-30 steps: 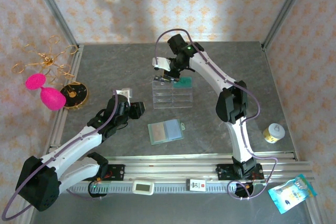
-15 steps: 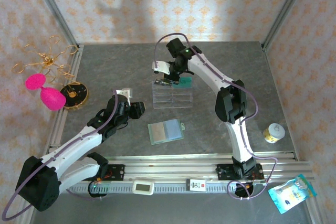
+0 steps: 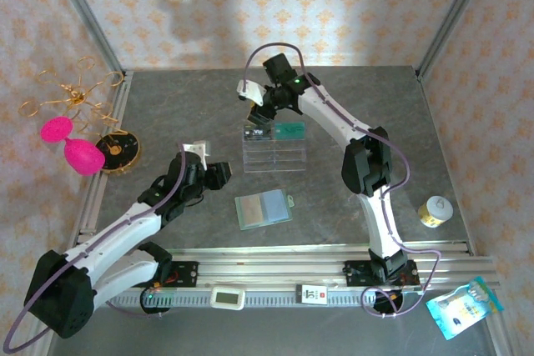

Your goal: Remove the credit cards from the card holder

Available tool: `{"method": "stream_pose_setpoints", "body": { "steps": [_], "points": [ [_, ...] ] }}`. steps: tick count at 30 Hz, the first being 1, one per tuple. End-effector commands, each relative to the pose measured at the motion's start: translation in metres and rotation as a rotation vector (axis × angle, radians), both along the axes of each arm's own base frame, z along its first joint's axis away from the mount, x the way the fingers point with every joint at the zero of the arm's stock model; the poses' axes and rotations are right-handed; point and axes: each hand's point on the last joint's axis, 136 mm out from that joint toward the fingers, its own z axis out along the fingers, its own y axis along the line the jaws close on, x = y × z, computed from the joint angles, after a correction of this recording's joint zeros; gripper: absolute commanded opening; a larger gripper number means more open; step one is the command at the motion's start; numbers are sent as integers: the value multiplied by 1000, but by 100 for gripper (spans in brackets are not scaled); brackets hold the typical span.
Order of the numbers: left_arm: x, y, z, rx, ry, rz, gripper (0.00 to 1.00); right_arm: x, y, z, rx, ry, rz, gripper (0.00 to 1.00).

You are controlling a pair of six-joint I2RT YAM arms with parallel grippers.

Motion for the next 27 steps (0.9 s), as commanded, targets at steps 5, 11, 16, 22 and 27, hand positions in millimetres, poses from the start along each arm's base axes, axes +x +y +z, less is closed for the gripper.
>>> {"method": "stream_pose_setpoints", "body": {
  "steps": [5, 11, 16, 22, 27],
  "points": [
    [-5, 3, 9, -130, -58, 49, 47, -24, 31, 82, 335, 78, -90, 43],
    [-14, 5, 2, -192, -59, 62, 48, -53, 14, 90, 572, 147, -382, 42],
    [-23, 5, -10, -239, -44, 61, 48, -107, -12, 48, 603, 241, -630, 42],
    [-34, 5, -22, -268, -32, 52, 48, -196, -11, -58, 309, 327, -695, 44],
    [-41, 6, -31, -277, -20, 46, 48, -234, -4, -110, 149, 340, -689, 43]
  ]
}}
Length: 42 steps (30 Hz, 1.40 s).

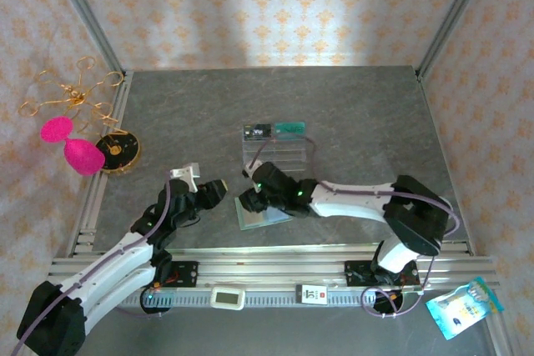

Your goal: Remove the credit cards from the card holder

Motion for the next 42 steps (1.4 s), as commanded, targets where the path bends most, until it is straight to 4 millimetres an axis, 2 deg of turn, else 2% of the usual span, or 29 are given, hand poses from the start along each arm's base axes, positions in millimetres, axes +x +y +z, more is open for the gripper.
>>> {"method": "stream_pose_setpoints", "body": {
  "steps": [1, 4, 10, 15, 17, 19, 21, 24, 27, 31, 39, 40, 42],
  "points": [
    [-2, 0, 2, -39, -16, -2, 48, 1, -9, -23, -78, 3, -92, 42],
    [-6, -1, 0, -52, -13, -9, 48, -6, -7, -36, -119, 12, -78, 40],
    [-9, -1, -1, -49, -10, -22, 47, -12, -6, -53, -208, 3, -58, 43],
    [-9, -4, -2, -47, -8, -42, 44, -15, -11, -73, -308, 1, -61, 43],
    [-10, -7, -4, -44, -1, -61, 41, -14, -16, -80, -338, 4, -83, 35],
    [-12, -9, -7, -40, 10, -73, 38, -13, -17, -80, -334, 6, -99, 22],
    [-13, -11, -9, -49, 17, -86, 35, -11, -14, -75, -304, 2, -117, 10],
    [-16, -17, -11, -78, 22, -110, 28, -7, -5, -62, -222, -6, -144, 0],
    [-17, -26, -10, -91, 25, -138, 19, -6, 5, -44, -115, -7, -159, 0],
    [-20, -43, -9, -87, 25, -188, 1, -6, 10, -28, 1, 4, -186, 0],
    [-22, -69, -26, -52, 87, -264, 0, -5, 5, -11, 142, 11, -258, 0],
    [-22, -74, -27, -46, 94, -281, 0, -4, 3, -10, 142, 4, -269, 5],
    [-21, -84, -33, -33, 119, -313, 0, -1, -2, -4, 152, -10, -299, 27]
  ]
}}
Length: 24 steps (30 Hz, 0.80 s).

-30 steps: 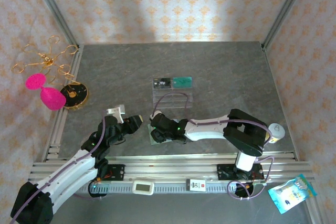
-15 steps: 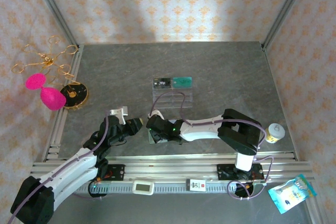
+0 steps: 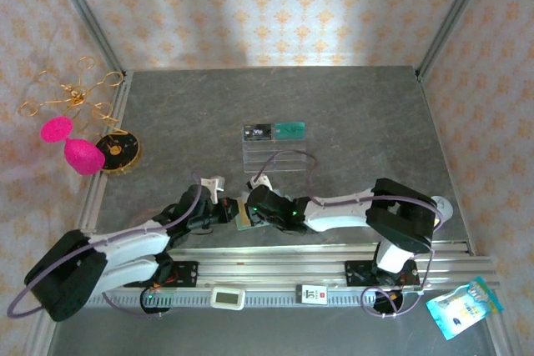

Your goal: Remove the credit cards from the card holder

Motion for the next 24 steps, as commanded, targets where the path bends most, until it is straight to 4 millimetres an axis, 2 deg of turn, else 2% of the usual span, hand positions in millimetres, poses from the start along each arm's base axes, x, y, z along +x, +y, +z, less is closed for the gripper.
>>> {"method": "stream_pose_setpoints", "body": {
  "steps": [1, 3, 7, 11, 13, 16, 19, 22, 24],
  "points": [
    [14, -27, 22, -53, -59, -60, 0, 14, -5, 31, 93, -65, -98, 36],
    [16, -41, 23, -63, -50, -97, 0, 18, -22, 44, 120, -102, -165, 41],
    [18, -70, 23, -37, -49, -175, 0, 25, -66, 67, 143, -174, -307, 42],
    [16, -95, 4, 8, 6, -263, 0, 22, -96, 78, 154, -192, -376, 41],
    [15, -101, -7, 32, 35, -291, 0, 19, -106, 82, 180, -190, -397, 41],
    [15, -105, -12, 29, 54, -301, 0, 16, -115, 84, 213, -187, -416, 40],
    [18, -98, 3, 20, 8, -255, 0, 15, -115, 88, 236, -185, -411, 41],
    [23, -80, 32, 6, -74, -174, 0, 13, -101, 91, 241, -163, -341, 40],
    [22, -63, 41, 23, -103, -122, 0, 13, -84, 88, 252, -105, -263, 35]
  ]
}}
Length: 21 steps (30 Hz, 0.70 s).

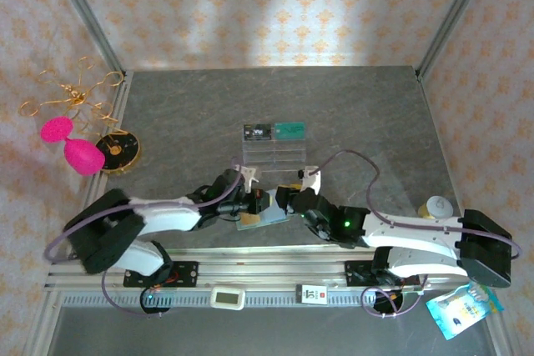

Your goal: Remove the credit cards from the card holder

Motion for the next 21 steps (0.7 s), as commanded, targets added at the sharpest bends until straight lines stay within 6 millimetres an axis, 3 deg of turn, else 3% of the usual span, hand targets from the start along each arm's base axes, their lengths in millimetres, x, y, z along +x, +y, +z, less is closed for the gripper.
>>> {"method": "stream_pose_setpoints", "body": {
  "steps": [1, 4, 9, 16, 21],
  "points": [
    [3, 32, 7, 40, -49, 113, 0, 0, 27, 0, 36, 68, 142, 32],
    [-2, 60, -5, 63, -27, 167, 0, -11, 66, -16, 72, 203, 362, 29],
    [-7, 79, -26, 89, 4, 194, 0, -19, 103, -45, 36, 342, 499, 29],
    [-4, 81, -45, 138, 26, 183, 0, -2, 88, -86, -16, 449, 381, 25],
    [-6, 86, -56, 191, 51, 181, 0, -3, 79, -103, -40, 491, 341, 22]
  ]
}}
